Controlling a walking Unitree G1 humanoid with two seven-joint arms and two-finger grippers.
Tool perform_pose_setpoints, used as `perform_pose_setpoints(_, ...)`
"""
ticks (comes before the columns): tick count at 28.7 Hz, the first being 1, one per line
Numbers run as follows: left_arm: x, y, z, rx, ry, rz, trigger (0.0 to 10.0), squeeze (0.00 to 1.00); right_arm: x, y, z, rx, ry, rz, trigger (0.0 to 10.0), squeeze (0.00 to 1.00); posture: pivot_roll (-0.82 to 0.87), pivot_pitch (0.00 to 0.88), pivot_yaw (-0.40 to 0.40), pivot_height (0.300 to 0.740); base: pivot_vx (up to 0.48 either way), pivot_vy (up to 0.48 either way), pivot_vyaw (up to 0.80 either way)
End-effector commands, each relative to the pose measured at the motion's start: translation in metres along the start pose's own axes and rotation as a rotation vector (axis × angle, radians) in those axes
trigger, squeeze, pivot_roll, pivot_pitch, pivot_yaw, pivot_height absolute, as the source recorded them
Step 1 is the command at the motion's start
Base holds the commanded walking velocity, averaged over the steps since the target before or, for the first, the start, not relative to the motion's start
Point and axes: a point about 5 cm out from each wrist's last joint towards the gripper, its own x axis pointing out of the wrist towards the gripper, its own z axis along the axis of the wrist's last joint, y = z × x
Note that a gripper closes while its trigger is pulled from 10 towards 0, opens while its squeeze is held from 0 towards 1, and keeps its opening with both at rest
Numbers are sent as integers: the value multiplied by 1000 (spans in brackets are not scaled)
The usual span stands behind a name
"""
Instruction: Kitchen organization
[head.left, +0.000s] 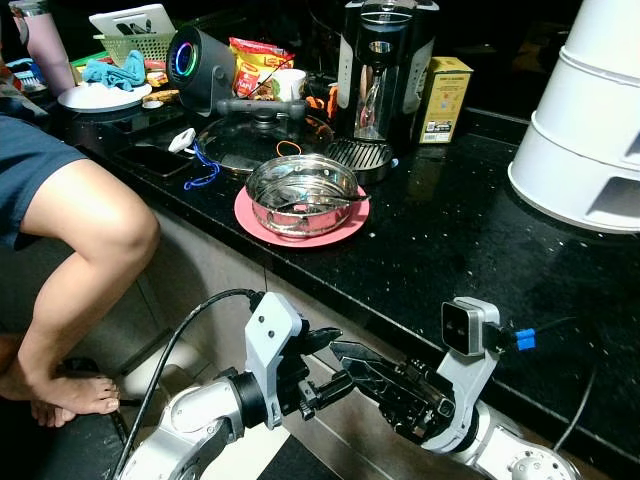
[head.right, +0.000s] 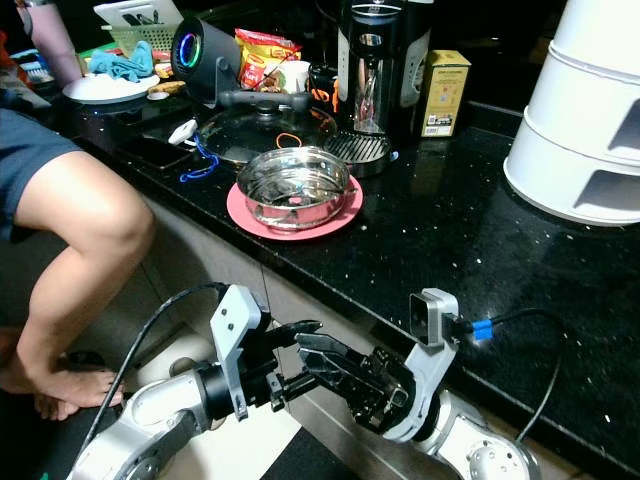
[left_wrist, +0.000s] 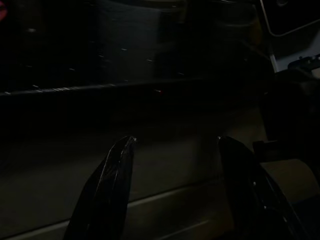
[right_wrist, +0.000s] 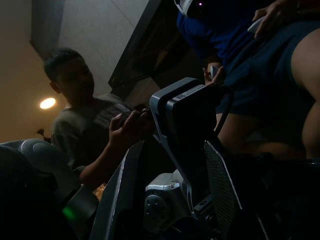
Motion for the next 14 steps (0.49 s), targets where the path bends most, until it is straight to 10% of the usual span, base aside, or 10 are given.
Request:
perform_pose_setpoints(1,0,1,-2,10,24,-3,10000,0,-1,-1,0,3,-6,-5,10000,0,-14,0,-6,740,-337,0,0)
perform_pose_setpoints(14,0,0,-2,11,21,-5,10000,0,-1,-3,3,-5,-24,-27,10000,0,-15,0,-8,740,-335,0,0)
